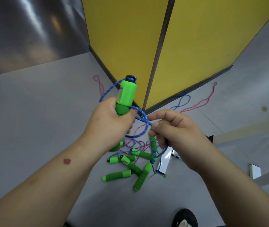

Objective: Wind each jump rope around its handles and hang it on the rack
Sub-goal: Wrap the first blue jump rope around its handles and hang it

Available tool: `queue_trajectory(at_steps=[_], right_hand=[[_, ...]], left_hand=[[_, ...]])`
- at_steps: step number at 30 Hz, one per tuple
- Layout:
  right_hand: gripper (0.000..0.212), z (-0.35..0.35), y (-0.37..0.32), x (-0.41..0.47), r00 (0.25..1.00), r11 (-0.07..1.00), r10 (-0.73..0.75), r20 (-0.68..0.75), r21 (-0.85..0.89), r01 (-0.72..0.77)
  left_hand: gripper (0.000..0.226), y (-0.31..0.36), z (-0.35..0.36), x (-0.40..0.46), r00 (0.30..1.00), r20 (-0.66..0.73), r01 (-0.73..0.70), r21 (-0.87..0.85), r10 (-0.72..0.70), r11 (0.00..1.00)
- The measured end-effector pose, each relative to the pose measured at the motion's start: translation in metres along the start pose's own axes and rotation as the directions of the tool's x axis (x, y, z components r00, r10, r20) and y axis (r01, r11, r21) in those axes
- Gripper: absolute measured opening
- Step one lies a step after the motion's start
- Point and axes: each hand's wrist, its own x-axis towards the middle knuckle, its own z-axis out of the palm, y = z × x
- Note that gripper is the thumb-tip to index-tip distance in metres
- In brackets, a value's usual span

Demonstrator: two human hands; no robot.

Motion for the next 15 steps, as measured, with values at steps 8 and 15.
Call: queue_trajectory(at_steps=[8,15], right_hand=[[0.015,0.005,0.005,0.003,0.992,0.995,-0.086,-0.098,0.047,0.091],[0.011,0.005,0.002,0.003,0.989,0.995,-0.094,-0.117,0.031,0.098]], left_hand=[[0.017,0.0,0.003,-0.007,0.961,0.273,0.09,-0.164,-0.043,0.982],[0.026,-0.001,0.01,-0.011,0.89,0.453,0.21,-0.316,-0.048,0.925]])
